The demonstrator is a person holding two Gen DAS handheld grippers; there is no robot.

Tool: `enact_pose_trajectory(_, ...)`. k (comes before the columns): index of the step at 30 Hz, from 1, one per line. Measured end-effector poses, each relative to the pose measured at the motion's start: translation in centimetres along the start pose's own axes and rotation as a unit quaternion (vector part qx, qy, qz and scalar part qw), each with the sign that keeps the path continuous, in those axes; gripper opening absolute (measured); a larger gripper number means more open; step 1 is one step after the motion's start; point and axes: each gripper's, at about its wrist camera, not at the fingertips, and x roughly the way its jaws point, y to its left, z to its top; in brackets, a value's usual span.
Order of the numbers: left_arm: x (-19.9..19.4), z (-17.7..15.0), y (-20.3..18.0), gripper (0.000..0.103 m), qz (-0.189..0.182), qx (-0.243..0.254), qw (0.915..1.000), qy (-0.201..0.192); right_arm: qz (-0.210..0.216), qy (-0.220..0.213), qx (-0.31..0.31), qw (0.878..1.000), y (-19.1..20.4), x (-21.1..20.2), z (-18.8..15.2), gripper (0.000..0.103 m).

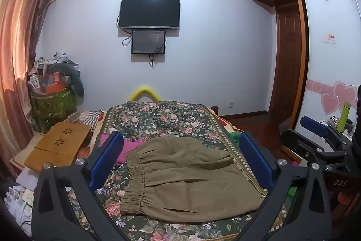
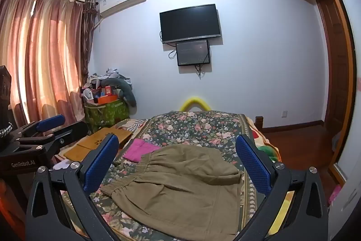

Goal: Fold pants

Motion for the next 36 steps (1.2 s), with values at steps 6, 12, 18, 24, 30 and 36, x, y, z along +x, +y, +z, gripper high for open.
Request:
enact_pose_trajectory(6,0.1,0.0,-0.1,0.103,0.002,0.002,1.0000,0.007,0.000,0.004,0.002,1.000,0.0,0.0,0.0,0.103)
enact_pose_trajectory(12,0.5,-0.5,-0.4,0.103,0.003,0.003,1.0000,0.003,-0.001,0.003,0.002,1.000,0.0,0.0,0.0,0.103)
enact_pose_trajectory(18,0.6,-0.7,-0.3,0.103,0.002,0.003,1.0000,0.002,-0.002,0.004,0.002,1.000,0.0,0.1,0.2,0.103)
enact_pose_trajectory(24,0.6,-0.6,0.0,0.103,0.000,-0.005,1.0000,0.002,-0.002,0.004,0.002,1.000,-0.1,0.2,-0.2,0.103)
enact_pose_trajectory(30,0.6,-0.5,0.2,0.103,0.000,-0.006,1.0000,0.003,-0.003,0.004,0.003,1.000,-0.1,0.1,-0.3,0.103)
enact_pose_trajectory(36,0.7,-0.6,0.6,0.103,0.000,-0.011,0.9999,0.003,-0.003,0.006,0.004,1.000,-0.2,0.1,-0.3,0.103)
